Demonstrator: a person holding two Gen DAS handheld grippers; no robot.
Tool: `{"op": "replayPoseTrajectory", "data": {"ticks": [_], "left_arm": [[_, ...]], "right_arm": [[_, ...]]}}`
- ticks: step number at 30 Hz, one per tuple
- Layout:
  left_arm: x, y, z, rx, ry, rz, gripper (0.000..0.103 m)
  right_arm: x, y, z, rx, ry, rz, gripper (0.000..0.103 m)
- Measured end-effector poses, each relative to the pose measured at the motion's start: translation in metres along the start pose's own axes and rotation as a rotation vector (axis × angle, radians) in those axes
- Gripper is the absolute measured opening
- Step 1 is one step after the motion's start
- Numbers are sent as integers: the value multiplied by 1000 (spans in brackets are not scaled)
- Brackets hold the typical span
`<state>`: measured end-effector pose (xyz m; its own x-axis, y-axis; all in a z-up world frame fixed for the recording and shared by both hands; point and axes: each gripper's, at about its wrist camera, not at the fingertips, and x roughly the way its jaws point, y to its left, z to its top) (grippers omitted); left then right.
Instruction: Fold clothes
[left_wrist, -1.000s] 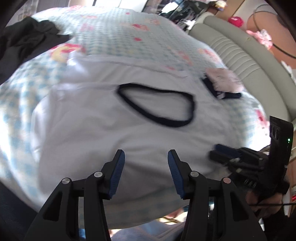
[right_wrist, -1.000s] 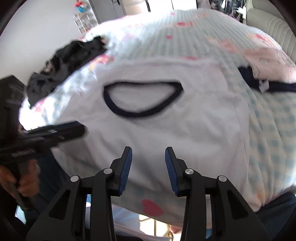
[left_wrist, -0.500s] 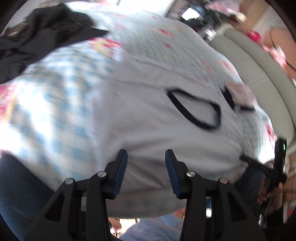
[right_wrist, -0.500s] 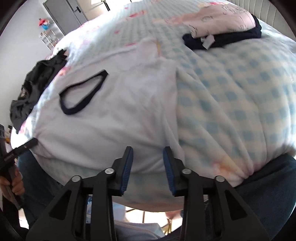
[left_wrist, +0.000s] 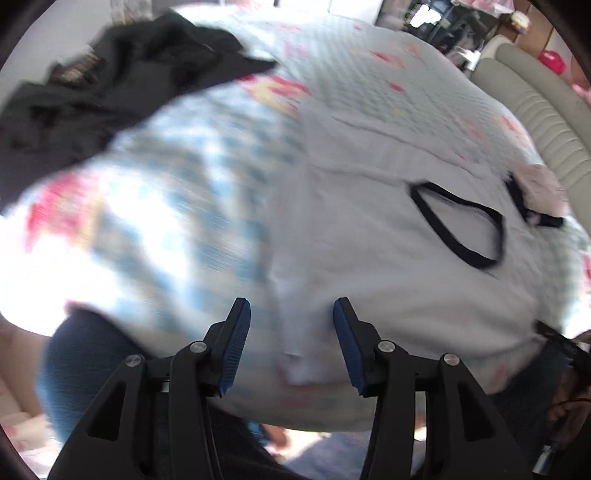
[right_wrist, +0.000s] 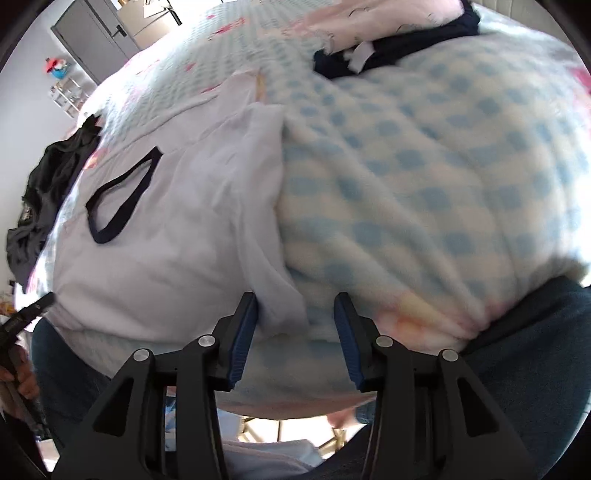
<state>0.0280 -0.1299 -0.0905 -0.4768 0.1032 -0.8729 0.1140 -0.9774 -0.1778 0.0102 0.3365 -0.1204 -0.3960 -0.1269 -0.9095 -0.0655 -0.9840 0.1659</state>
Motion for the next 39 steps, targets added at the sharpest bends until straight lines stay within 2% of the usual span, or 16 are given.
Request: {"op": "replayPoseTrajectory", "data": {"ticks": [2, 4, 5, 8, 11, 14, 18, 20, 22, 27, 31, 32, 33, 35, 37, 39], "left_arm": [[-9, 7, -1, -43, -16, -114, 49], [-12, 9, -6, -103, -12, -242, 50], [-9, 5, -9, -105, 3, -261, 51], [0, -5, -21, -117, 46, -283, 51], [10, -3, -34, -181, 94, -358, 51], [20, 2, -47, -222, 131, -378, 51], [35, 17, -55, -343, 145, -421, 51], [35, 16, -51, -325, 131, -354, 51], [30, 9, -48, -279, 117, -327, 50], [37, 13, -47, -336, 76, -416, 51], [49, 11, -48, -349, 90, -418, 46], [48, 10, -48, -343, 84, -419, 40], [47, 9, -47, -338, 78, -420, 37], [45, 7, -46, -327, 66, -421, 37], [44, 5, -44, -316, 54, -423, 40], [42, 3, -43, -305, 43, -424, 40]], "right_arm": [[-12, -2, -1, -14, -37, -45, 47], [-24, -8, -3, 29, -55, 41, 47], [-28, -9, -4, 40, -54, 96, 47], [-28, -1, -10, 7, -25, 105, 47], [-22, 8, -15, 9, 16, 184, 47], [-9, 14, -24, 10, 86, 215, 47], [10, 4, -26, 82, 126, 236, 47], [9, -6, -20, 141, 96, 268, 47], [5, -10, -12, 161, 53, 261, 47], [14, -10, -5, 173, 51, 235, 52], [27, -7, -3, 165, 58, 235, 55], [27, -4, 1, 145, 52, 224, 51], [24, 0, 3, 119, 38, 216, 40], [17, 8, 5, 94, 2, 229, 33], [22, 7, 8, 103, 7, 253, 35], [36, 3, 10, 129, 38, 275, 43]]}}
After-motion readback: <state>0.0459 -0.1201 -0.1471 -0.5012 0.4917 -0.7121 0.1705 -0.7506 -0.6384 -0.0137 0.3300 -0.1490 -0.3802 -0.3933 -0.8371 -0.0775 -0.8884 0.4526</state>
